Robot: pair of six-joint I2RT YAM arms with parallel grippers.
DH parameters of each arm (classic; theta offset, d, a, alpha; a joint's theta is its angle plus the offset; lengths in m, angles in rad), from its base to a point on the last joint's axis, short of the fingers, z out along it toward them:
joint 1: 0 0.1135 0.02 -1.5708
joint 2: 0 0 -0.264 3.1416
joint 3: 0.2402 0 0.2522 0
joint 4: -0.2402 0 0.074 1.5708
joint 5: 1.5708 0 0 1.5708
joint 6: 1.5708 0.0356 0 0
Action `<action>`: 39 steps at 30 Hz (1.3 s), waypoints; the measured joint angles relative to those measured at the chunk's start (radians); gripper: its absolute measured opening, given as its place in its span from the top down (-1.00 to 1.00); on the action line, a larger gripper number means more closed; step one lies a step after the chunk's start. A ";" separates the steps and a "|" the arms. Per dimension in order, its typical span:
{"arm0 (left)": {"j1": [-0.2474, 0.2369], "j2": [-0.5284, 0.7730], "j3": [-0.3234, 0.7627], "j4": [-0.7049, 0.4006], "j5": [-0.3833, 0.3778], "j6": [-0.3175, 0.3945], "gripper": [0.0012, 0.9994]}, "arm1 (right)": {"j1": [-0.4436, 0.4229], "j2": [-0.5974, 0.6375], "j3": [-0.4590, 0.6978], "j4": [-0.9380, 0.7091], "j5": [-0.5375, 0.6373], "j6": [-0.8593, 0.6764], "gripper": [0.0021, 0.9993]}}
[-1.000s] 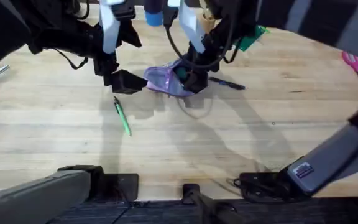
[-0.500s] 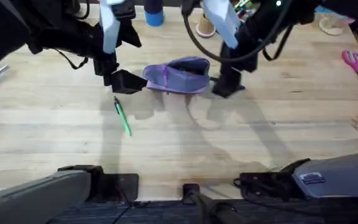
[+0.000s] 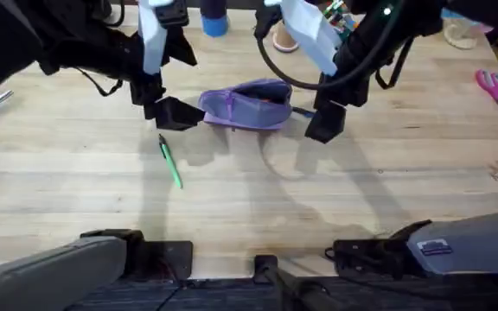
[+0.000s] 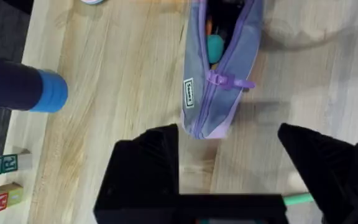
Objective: Unzip the bag, pick up the pens from the table one at a time and place them inside, then zip the bag closed.
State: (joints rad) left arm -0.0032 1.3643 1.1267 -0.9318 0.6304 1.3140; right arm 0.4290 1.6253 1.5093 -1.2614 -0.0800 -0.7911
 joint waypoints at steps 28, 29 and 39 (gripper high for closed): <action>0.000 0.000 0.000 0.000 0.000 0.000 -0.99 | -0.277 0.000 0.000 0.113 0.009 0.234 -0.99; 0.000 0.000 0.000 0.000 0.000 0.000 -0.99 | -0.277 0.000 0.000 0.113 0.007 0.234 -0.99; 0.000 0.000 0.000 0.000 0.000 0.000 -0.99 | -0.277 0.068 0.000 0.147 0.004 0.222 -0.99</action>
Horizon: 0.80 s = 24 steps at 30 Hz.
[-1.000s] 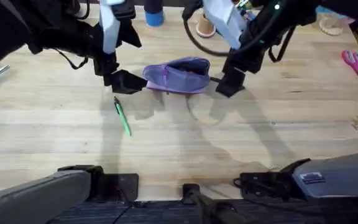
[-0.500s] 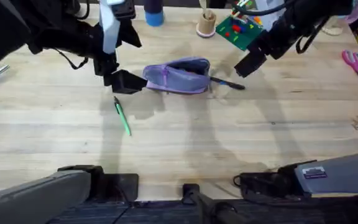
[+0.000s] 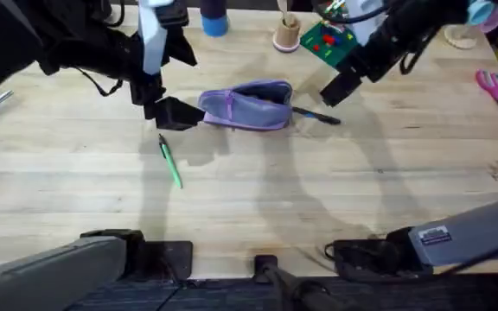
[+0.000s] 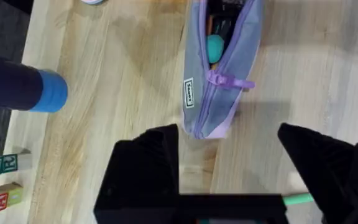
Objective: Unzip the bag, pick up the pens from the table one at a time and place them inside, then zip the bag closed.
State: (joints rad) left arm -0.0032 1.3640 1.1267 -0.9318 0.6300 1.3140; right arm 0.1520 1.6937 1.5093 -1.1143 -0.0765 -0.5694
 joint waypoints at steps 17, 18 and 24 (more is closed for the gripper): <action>0.000 0.000 0.000 0.000 -0.002 0.000 -0.99 | 0.000 0.065 -0.208 0.286 -0.003 0.000 -0.99; 0.000 0.000 0.000 0.000 -0.002 0.000 -0.99 | 0.000 0.066 -0.225 0.311 -0.003 0.000 -0.99; 0.000 0.000 0.000 0.000 -0.002 0.000 -0.99 | 0.000 0.117 -0.279 0.352 -0.003 0.001 -0.99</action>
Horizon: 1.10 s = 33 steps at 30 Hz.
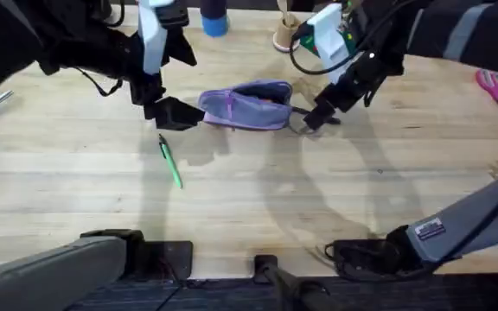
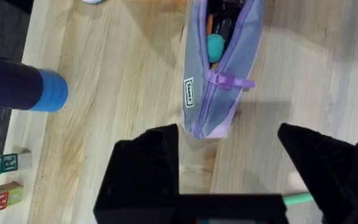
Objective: Unzip the bag, pick up the pens from the table one at a time and place them inside, then zip the bag closed.
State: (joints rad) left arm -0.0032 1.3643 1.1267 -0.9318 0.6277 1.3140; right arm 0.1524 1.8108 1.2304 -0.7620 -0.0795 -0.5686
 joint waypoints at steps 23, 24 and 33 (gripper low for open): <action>0.000 0.000 0.000 0.000 0.000 0.000 -0.99 | 0.041 0.024 0.011 0.022 0.058 0.020 0.92; 0.000 0.000 0.000 0.000 0.000 0.000 -0.99 | 0.041 0.024 0.011 0.022 0.060 0.020 0.92; 0.000 0.000 0.000 0.000 0.000 0.000 -0.99 | 0.047 -0.020 -0.006 0.014 0.114 0.020 0.94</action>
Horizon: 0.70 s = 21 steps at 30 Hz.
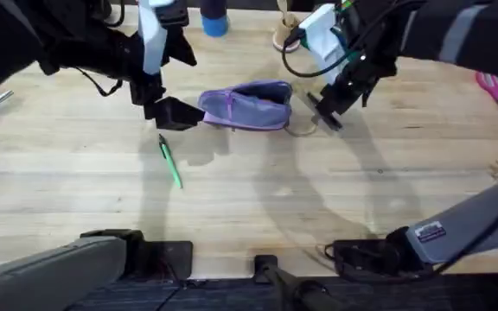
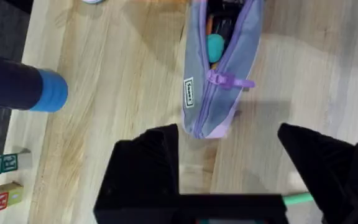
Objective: Unzip the bag, pick up the pens from the table one at a time and place them inside, then zip the bag closed.
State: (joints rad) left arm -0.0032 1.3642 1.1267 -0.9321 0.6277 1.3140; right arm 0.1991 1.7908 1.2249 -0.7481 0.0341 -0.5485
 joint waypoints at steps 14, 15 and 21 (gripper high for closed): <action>0.000 0.000 0.000 0.000 0.000 0.000 -0.99 | 0.003 -0.222 -0.004 0.053 -0.053 -0.169 0.94; 0.000 0.000 0.000 0.000 0.000 0.000 -0.99 | 0.005 -0.230 -0.004 0.053 -0.068 -0.201 0.94; 0.000 0.000 0.000 0.000 0.000 0.000 -0.99 | 0.038 -0.268 -0.004 0.053 -0.127 -0.454 0.94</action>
State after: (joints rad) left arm -0.0032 1.3640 1.1267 -0.9321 0.6277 1.3140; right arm 0.2367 1.5224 1.2213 -0.6953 -0.0931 -1.0021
